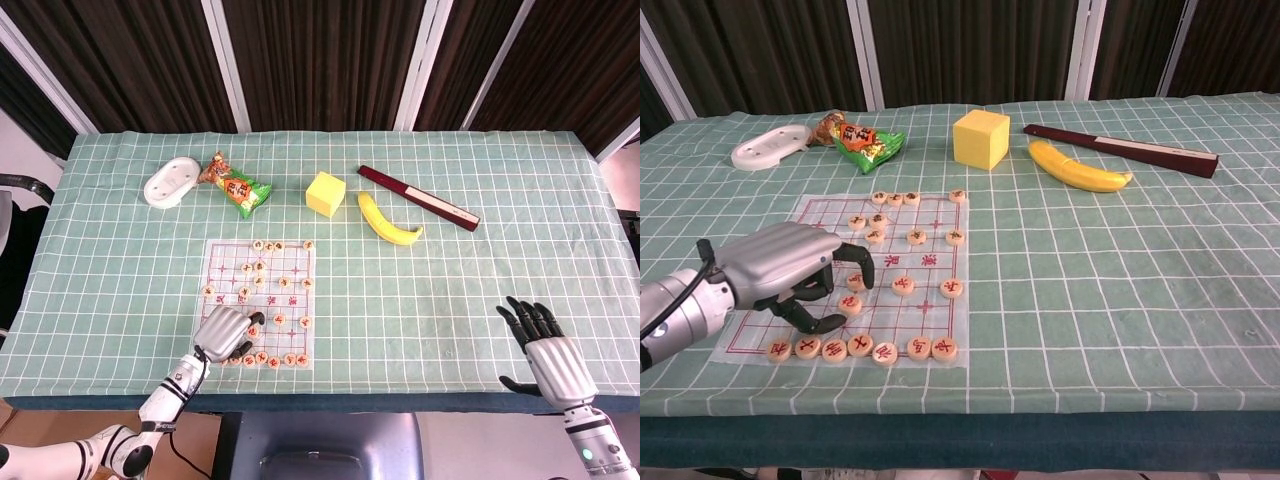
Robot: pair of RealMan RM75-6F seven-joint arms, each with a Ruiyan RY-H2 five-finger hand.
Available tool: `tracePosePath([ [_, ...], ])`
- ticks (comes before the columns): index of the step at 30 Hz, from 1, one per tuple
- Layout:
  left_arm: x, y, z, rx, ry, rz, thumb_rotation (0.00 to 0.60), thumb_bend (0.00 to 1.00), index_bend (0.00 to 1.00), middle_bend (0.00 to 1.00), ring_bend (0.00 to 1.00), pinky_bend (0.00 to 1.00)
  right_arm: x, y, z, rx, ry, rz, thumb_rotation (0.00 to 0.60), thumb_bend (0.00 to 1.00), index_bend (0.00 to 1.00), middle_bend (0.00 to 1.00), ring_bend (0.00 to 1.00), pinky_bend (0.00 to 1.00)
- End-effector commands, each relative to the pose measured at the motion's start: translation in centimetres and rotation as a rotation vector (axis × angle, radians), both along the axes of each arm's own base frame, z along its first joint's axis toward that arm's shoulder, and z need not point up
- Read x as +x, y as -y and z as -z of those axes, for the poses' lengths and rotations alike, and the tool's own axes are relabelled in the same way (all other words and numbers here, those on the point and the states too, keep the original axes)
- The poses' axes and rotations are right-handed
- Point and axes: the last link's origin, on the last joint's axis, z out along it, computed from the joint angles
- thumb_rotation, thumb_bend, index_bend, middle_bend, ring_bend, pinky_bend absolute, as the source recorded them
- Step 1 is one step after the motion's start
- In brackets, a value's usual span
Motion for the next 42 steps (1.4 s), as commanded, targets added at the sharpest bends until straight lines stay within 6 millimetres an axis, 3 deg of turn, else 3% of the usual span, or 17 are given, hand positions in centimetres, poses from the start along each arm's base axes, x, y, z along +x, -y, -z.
tracePosePath([
  [1,0.0,-0.3,0.1,0.003,-0.002,-0.006,0.600,0.31,0.39,1.00,1.00,1.00,0.0,0.0,0.0,0.001,0.000,0.000,0.600,0.19,0.00,0.00,0.00,0.00],
  [28,-0.6,0.0,0.3,-0.007,-0.046,-0.012,0.600,0.34,0.51,1.00,1.00,1.00,0.1,0.0,0.0,-0.007,-0.003,0.004,0.600,0.19,0.00,0.00,0.00,0.00],
  [35,0.3,-0.5,-0.3,0.018,-0.003,0.001,0.600,0.34,0.55,1.00,1.00,1.00,0.1,0.0,0.1,-0.002,-0.006,0.005,0.600,0.19,0.00,0.00,0.00,0.00],
  [42,2.2,-2.0,-2.3,0.082,0.080,0.010,0.600,0.35,0.56,1.00,1.00,1.00,0.1,0.1,0.1,-0.003,-0.004,0.006,0.600,0.19,0.00,0.00,0.00,0.00],
])
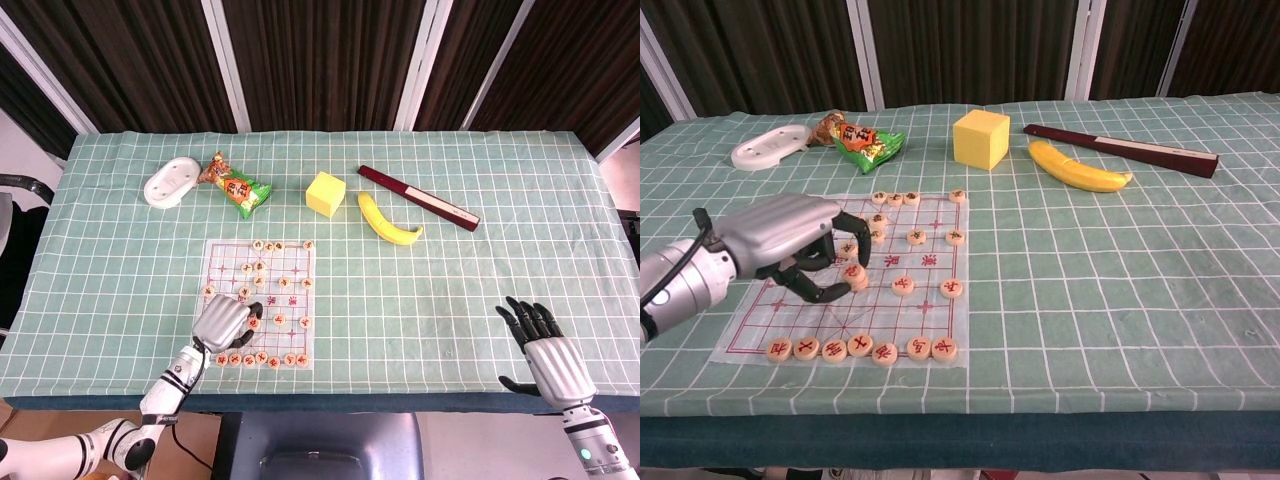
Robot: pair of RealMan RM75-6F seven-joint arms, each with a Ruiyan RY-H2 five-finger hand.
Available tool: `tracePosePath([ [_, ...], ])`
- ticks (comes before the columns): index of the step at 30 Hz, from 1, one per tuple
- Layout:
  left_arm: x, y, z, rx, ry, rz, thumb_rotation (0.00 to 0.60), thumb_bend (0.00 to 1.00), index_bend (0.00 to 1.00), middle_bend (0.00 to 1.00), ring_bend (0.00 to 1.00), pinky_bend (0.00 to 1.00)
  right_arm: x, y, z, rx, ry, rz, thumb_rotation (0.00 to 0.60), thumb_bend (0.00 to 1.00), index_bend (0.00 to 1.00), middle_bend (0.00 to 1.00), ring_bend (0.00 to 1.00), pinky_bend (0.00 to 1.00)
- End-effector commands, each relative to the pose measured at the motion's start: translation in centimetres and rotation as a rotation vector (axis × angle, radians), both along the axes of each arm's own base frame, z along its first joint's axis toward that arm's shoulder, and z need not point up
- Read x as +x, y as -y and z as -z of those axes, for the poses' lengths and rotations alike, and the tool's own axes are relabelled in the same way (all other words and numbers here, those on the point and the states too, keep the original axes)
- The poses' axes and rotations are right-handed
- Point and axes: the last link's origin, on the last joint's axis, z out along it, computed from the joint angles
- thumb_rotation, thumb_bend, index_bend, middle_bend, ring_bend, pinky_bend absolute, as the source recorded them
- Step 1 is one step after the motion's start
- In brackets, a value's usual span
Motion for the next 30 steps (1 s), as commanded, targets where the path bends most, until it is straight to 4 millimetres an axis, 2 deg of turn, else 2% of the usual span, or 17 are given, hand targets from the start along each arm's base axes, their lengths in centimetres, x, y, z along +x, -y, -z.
tracePosePath([
  [1,0.9,-1.0,-0.9,0.035,0.036,0.003,0.600,0.36,0.56,1.00,1.00,1.00,0.0,0.1,0.0,-0.002,0.001,0.003,0.600,0.19,0.00,0.00,0.00,0.00],
  [3,1.6,-2.0,-1.3,0.058,0.054,-0.005,0.600,0.36,0.56,1.00,1.00,1.00,-0.1,0.1,-0.1,-0.004,0.001,0.005,0.600,0.19,0.00,0.00,0.00,0.00],
  [8,2.0,-3.2,-1.3,0.081,0.045,-0.004,0.600,0.36,0.56,1.00,1.00,1.00,-0.1,0.1,-0.1,-0.003,0.000,0.006,0.600,0.19,0.00,0.00,0.00,0.00],
  [10,2.2,-4.4,-0.7,0.084,0.039,-0.029,0.600,0.36,0.56,1.00,1.00,1.00,-0.1,0.2,0.0,0.001,-0.002,0.007,0.600,0.19,0.00,0.00,0.00,0.00],
  [12,2.5,-6.5,0.2,0.109,0.016,-0.061,0.600,0.37,0.56,1.00,1.00,1.00,-0.2,0.3,0.0,0.003,-0.002,0.011,0.600,0.19,0.00,0.00,0.00,0.00],
  [15,2.7,-7.7,0.6,0.136,0.037,-0.089,0.600,0.37,0.56,1.00,1.00,1.00,-0.2,0.4,-0.2,-0.009,0.004,0.014,0.600,0.19,0.00,0.00,0.00,0.00],
  [22,2.1,-9.4,1.3,0.160,0.025,-0.126,0.600,0.37,0.56,1.00,1.00,1.00,-0.3,0.6,0.0,0.001,0.002,0.019,0.600,0.19,0.00,0.00,0.00,0.00],
  [30,1.6,-9.8,2.3,0.146,-0.008,-0.139,0.600,0.37,0.55,1.00,1.00,1.00,-0.3,0.6,-0.1,-0.001,0.003,0.021,0.600,0.19,0.00,0.00,0.00,0.00],
])
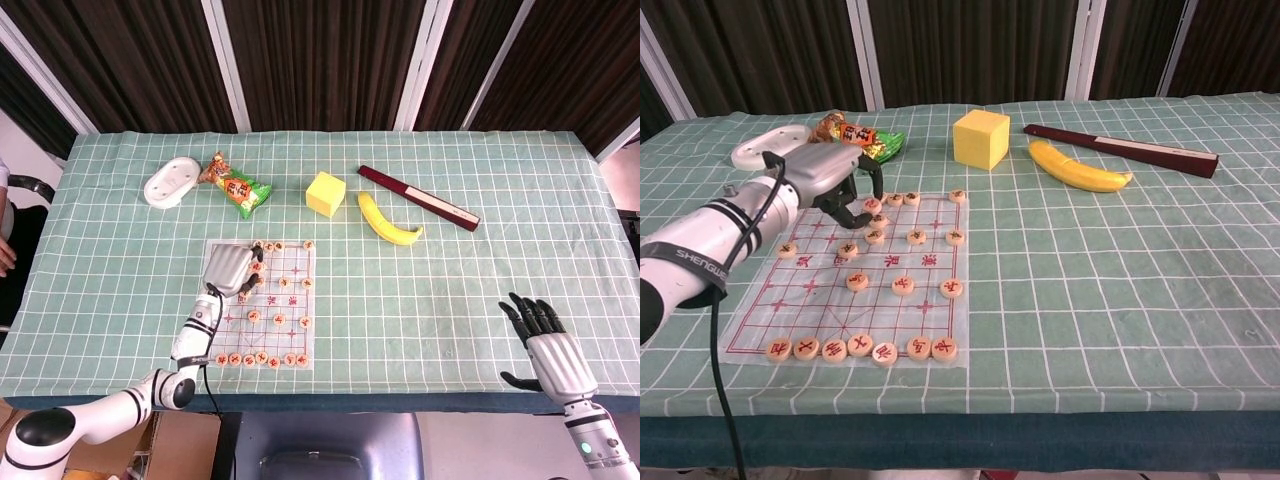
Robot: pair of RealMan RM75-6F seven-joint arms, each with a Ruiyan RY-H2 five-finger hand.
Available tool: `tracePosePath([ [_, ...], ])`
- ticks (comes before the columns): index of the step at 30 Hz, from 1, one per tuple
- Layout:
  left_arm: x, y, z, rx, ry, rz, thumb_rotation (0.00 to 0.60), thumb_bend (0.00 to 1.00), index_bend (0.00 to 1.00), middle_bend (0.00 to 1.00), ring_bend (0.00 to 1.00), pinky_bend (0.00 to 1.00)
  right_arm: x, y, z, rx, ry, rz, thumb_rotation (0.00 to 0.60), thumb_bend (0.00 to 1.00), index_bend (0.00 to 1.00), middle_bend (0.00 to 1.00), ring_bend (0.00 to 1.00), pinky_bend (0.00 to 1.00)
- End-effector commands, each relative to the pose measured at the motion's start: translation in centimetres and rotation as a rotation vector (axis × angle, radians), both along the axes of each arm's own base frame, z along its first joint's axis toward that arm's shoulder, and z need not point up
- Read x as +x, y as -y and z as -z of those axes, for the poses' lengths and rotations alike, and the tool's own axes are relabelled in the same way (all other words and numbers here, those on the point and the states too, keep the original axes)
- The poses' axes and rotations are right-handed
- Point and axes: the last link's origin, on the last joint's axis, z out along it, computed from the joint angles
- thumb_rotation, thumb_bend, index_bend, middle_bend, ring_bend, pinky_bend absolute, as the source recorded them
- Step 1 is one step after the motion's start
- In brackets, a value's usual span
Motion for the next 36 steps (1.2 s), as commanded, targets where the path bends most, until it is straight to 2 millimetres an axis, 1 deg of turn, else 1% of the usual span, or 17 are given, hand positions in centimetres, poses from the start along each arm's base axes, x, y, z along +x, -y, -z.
tracePosePath([
  [1,-0.18,0.14,0.36,-0.011,-0.005,-0.003,0.600,0.37,0.55,1.00,1.00,1.00,0.03,-0.05,-0.05,-0.002,0.001,-0.002,0.600,0.19,0.00,0.00,0.00,0.00],
  [8,-0.11,0.62,0.82,-0.029,-0.017,0.008,0.600,0.36,0.55,1.00,1.00,1.00,0.06,-0.13,0.03,0.001,-0.001,-0.004,0.600,0.19,0.00,0.00,0.00,0.00],
  [16,-0.33,0.80,0.79,-0.034,-0.037,0.008,0.600,0.36,0.55,1.00,1.00,1.00,0.08,-0.10,-0.11,-0.014,0.004,-0.010,0.600,0.19,0.00,0.00,0.00,0.00],
  [18,-0.46,1.10,0.83,-0.037,-0.033,0.006,0.600,0.36,0.55,1.00,1.00,1.00,0.10,-0.15,-0.06,-0.013,0.002,-0.012,0.600,0.19,0.00,0.00,0.00,0.00],
  [28,-0.67,1.10,0.94,-0.046,-0.045,-0.001,0.600,0.36,0.54,1.00,1.00,1.00,0.08,-0.24,-0.32,-0.028,0.002,-0.010,0.600,0.19,0.00,0.00,0.00,0.00],
  [33,-0.78,0.97,1.04,-0.049,-0.050,-0.006,0.600,0.36,0.52,1.00,1.00,1.00,0.11,-0.25,-0.22,-0.022,0.000,-0.011,0.600,0.19,0.00,0.00,0.00,0.00],
  [36,-0.64,0.95,1.04,-0.049,-0.049,0.000,0.600,0.37,0.46,1.00,1.00,1.00,0.09,-0.26,-0.22,-0.024,-0.001,-0.010,0.600,0.19,0.00,0.00,0.00,0.00],
])
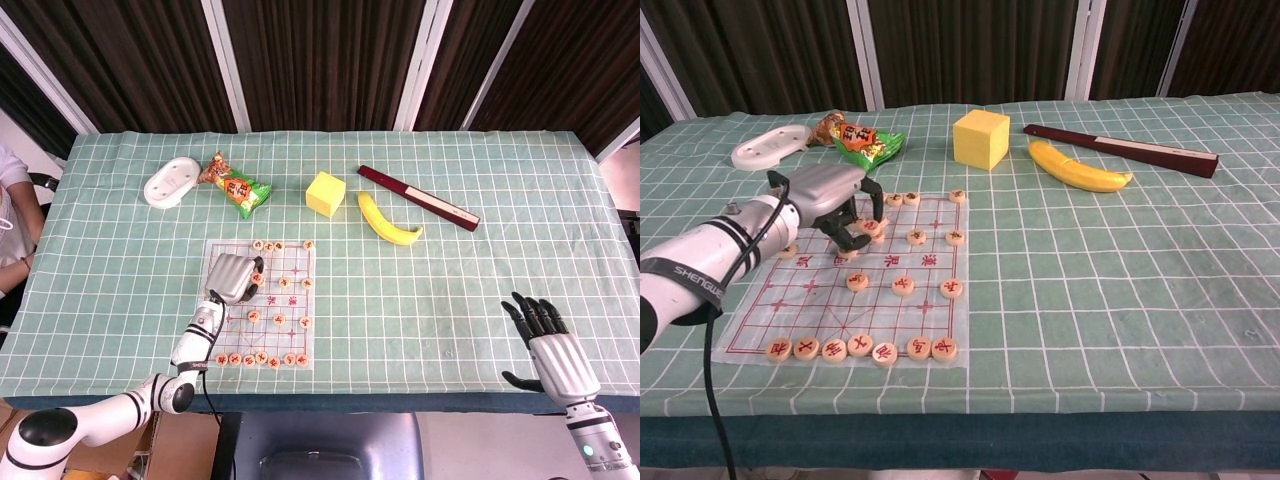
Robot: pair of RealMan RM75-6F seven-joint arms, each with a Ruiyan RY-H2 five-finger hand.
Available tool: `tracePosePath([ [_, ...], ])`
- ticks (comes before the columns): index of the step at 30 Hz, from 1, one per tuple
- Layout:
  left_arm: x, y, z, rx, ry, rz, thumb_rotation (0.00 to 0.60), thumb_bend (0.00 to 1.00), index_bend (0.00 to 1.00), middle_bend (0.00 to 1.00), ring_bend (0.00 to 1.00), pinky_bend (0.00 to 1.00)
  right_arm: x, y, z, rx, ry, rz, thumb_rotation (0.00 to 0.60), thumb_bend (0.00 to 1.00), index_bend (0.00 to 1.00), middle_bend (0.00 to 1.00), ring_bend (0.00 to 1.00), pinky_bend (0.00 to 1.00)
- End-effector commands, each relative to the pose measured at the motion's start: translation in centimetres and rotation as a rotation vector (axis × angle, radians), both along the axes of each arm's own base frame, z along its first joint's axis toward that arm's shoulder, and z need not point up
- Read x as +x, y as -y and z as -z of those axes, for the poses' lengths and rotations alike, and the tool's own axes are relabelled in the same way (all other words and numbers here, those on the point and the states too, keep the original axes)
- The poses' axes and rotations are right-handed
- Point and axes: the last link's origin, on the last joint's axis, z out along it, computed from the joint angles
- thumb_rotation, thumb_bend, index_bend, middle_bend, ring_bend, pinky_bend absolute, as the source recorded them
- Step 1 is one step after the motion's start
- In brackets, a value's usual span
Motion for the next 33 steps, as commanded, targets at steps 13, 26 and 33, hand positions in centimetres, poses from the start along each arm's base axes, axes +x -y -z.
tracePosePath([
  [13,1.0,0.7,-0.8,-0.006,0.019,0.033,0.600,0.37,0.31,1.00,1.00,1.00,0.0,0.0,0.0,-0.003,-0.004,0.002,0.600,0.19,0.00,0.00,0.00,0.00],
  [26,-6.9,13.9,-15.6,0.093,0.031,0.038,0.600,0.36,0.04,0.24,0.25,0.45,-0.2,-0.5,-0.3,-0.013,-0.031,0.013,0.600,0.19,0.00,0.00,0.00,0.00],
  [33,-14.4,20.6,-19.3,0.236,0.116,-0.106,0.600,0.36,0.00,0.03,0.01,0.17,0.3,-0.7,0.5,-0.007,-0.048,-0.001,0.600,0.19,0.00,0.00,0.00,0.00],
])
